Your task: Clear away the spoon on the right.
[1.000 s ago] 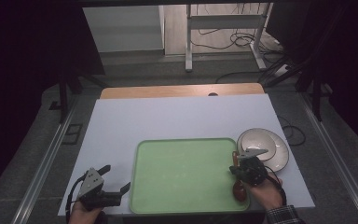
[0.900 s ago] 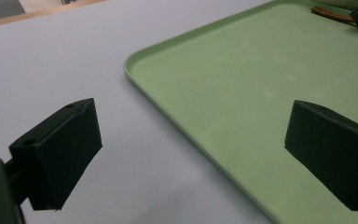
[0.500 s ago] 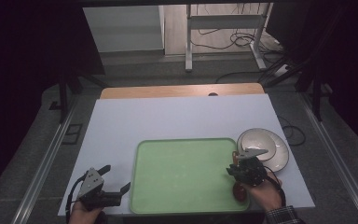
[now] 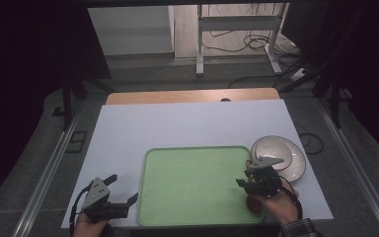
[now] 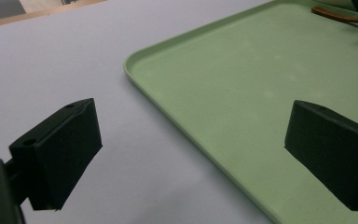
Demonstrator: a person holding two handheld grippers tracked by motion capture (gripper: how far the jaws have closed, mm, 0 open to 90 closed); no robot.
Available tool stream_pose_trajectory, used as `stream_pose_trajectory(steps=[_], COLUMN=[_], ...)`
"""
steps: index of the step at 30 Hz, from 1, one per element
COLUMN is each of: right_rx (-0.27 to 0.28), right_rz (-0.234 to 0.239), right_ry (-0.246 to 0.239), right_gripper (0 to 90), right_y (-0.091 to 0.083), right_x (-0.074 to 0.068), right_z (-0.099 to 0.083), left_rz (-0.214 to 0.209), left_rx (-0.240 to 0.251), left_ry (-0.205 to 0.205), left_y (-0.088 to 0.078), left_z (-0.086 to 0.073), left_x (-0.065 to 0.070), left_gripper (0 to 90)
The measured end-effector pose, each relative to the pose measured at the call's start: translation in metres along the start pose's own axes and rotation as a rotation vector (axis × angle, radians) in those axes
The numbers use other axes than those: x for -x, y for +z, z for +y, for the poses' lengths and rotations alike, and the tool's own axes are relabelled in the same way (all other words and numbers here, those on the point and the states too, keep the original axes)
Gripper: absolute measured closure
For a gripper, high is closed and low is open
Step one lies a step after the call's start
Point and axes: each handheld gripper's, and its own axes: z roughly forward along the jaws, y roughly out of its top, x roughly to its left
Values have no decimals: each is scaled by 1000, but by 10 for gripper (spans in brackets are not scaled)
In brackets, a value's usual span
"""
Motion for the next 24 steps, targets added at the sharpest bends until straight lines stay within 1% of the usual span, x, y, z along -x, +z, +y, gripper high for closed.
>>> stream_pose_trajectory(steps=[5, 8, 10, 24], right_rx=[26, 33, 42, 84], right_rz=[-3, -18, -24, -41], right_ry=[-13, -27, -27, -40], right_gripper=[410, 355, 319, 175], right_y=[-2, -4, -4, -13], right_x=[-1, -2, -2, -5], right_z=[1, 1, 2, 1], left_rz=[0, 0, 1, 1], left_rx=[1, 1, 1, 2], left_ry=[-1, -1, -1, 2], left_y=[0, 0, 0, 0], left_z=[0, 0, 0, 0], left_x=[0, 0, 0, 0], left_gripper=[33, 33, 33, 33])
